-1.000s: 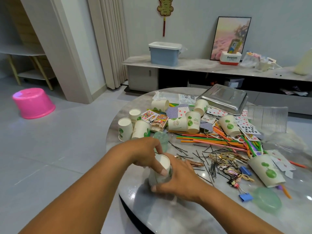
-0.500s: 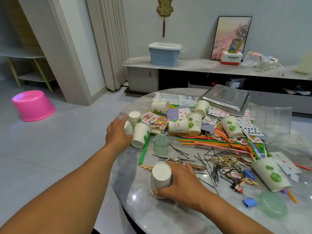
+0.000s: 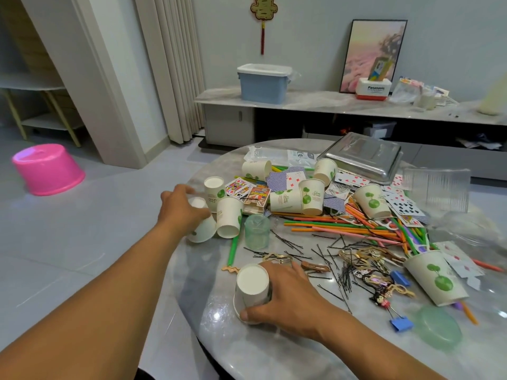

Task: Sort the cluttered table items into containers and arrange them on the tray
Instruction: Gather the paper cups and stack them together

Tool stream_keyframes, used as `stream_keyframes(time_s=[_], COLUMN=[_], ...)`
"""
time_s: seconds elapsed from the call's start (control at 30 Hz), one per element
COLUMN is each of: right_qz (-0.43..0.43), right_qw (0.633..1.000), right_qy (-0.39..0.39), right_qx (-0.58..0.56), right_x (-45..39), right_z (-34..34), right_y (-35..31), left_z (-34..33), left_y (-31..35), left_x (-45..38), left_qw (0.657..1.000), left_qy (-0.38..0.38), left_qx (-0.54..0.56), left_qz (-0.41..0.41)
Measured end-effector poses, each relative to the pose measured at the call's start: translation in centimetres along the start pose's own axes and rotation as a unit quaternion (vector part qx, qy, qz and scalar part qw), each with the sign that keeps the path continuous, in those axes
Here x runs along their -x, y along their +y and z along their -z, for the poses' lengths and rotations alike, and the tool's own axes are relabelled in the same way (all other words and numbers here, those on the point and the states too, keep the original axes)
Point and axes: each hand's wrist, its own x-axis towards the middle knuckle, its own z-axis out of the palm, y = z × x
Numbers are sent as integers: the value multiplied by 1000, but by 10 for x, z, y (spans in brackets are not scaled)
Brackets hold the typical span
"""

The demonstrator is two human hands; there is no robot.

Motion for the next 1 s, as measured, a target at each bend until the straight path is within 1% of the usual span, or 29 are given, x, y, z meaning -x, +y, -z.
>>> stream_keyframes(time_s=[0.07, 0.1, 0.17, 0.23, 0.3, 0.4, 0.47, 0.53, 0.6, 0.63, 0.67, 0.7, 0.73, 0.77, 0.8, 0.83, 0.87, 0.9, 0.93, 0.97, 1.0], right_qz=[-1, -2, -5, -6, -4, 4, 5, -1, -32, -42, -38, -22, -5, 10, 23, 30, 32, 31, 27, 23, 20], right_qw=[1000, 1000, 1000, 1000, 999, 999, 998, 997, 996, 995, 993, 991, 991, 992, 993, 994, 995, 996, 996, 996, 994], right_qy=[8, 11, 17, 28, 38, 52, 63, 77, 74, 77, 92, 110, 118, 116, 106, 94, 80, 67, 58, 56, 63], right_qx=[3, 3, 1, -3, -2, 3, 4, 3, -28, -52, -68, -73, -67, -53, -42, -38, -41, -49, -58, -71, -87], right_x=[0, 0, 0, -1, -2, -4, -6, -6, -7, -6, -7, -7, -7, -7, -7, -6, -5, -4, -3, -1, 0], right_z=[-2, -3, -4, -5, -7, -8, -9, -9, -10, -9, -9, -10, -10, -11, -11, -11, -10, -10, -9, -9, -10], right_y=[0, 0, -1, -2, -3, -7, -9, -10, -11, -11, -11, -10, -11, -12, -13, -13, -13, -12, -11, -10, -10], left_z=[17, 25, 36, 44, 50, 55, 52, 40, 29, 26, 27, 27, 28, 29, 27, 23, 15, 4, -8, -19, -27], left_y=[7, 10, 14, 18, 22, 28, 34, 38, 42, 44, 49, 51, 52, 50, 43, 31, 15, -1, -14, -23, -29], left_x=[-3, -2, 4, 15, 26, 39, 53, 70, 85, 88, 88, 82, 71, 55, 39, 26, 18, 13, 10, 8, 6], left_qw=[999, 997, 988, 969, 945, 915, 909, 910, 903, 894, 889, 899, 926, 958, 983, 995, 1000, 999, 995, 994, 995], left_qy=[-17, -38, -112, -204, -279, -340, -367, -378, -390, -404, -411, -385, -312, -200, -83, -11, -2, -32, -65, -80, -77], left_qx=[47, 73, 109, 140, 173, 216, 182, 88, 6, -7, 9, 46, 94, 127, 119, 75, 25, -19, -44, -52, -56], left_qz=[-4, -6, -6, -4, -9, -37, -84, -143, -179, -194, -202, -202, -191, -162, -116, -58, -1, 40, 55, 49, 29])
